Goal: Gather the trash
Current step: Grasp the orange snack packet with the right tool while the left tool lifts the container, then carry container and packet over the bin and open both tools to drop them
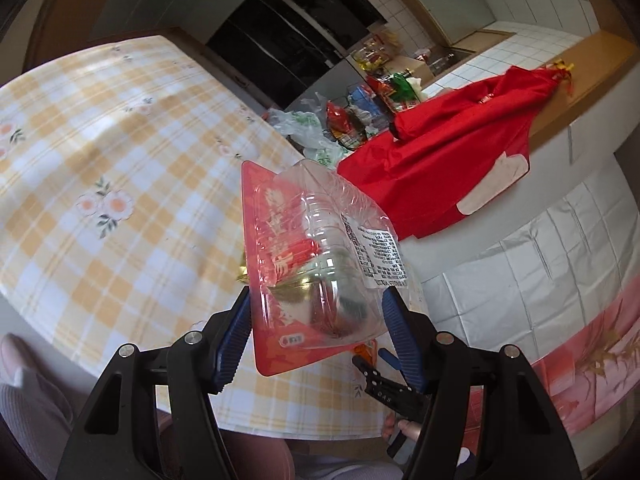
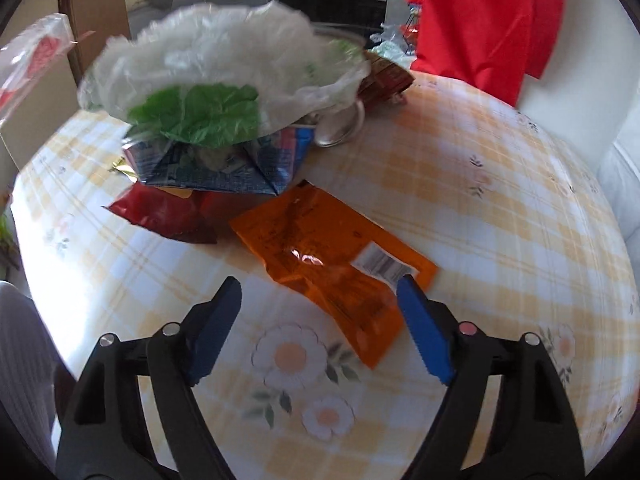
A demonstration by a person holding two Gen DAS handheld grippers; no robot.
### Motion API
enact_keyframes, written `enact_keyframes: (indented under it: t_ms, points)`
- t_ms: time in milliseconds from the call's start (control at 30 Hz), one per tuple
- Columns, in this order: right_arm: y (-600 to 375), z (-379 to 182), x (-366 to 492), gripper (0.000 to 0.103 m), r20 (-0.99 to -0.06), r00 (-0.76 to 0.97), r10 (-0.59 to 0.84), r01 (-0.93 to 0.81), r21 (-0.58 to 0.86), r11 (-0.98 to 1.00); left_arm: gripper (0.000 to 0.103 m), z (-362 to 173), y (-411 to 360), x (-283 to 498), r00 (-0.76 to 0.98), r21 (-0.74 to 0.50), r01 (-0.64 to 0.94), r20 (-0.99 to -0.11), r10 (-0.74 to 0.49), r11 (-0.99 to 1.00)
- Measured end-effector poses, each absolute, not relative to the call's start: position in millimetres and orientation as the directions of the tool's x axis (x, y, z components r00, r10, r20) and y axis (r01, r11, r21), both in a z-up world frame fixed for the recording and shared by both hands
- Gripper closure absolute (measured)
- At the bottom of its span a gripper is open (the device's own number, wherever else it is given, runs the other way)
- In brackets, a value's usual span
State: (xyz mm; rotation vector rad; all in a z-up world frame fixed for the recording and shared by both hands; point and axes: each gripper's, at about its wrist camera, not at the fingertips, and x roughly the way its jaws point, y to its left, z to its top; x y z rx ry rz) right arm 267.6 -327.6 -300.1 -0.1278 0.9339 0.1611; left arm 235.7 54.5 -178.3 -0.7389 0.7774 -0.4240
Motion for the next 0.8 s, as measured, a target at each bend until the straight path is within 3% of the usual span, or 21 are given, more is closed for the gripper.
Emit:
enact_keyframes:
  t_ms: [167, 233, 333, 800]
  points:
    - [-316, -306, 283, 0.033, -0.835, 0.548, 0.040, -0.183, -0.073, 0.980, 0.040, -185, 59, 227, 0.619, -0.735, 0.124, -0.468, -0.631, 0.666]
    - [-320, -302, 284, 0.052, -0.841, 0.534, 0.083, -0.170, -0.011, 0.985, 0.040, -188, 60, 223, 0.614, -0.733, 0.142, -0.462, -0.640, 0.666]
    - [-325, -294, 277, 0.067, -0.839, 0.535, 0.099, -0.151, 0.020, 0.988, 0.040, -190, 60, 215, 0.610, -0.737, 0.161, -0.449, -0.653, 0.657]
    - [-338, -239, 192, 0.071, -0.728, 0.663, 0.172, -0.045, 0.190, 0.981, 0.040, -199, 55, 174, 0.574, -0.732, 0.195, -0.455, -0.681, 0.653]
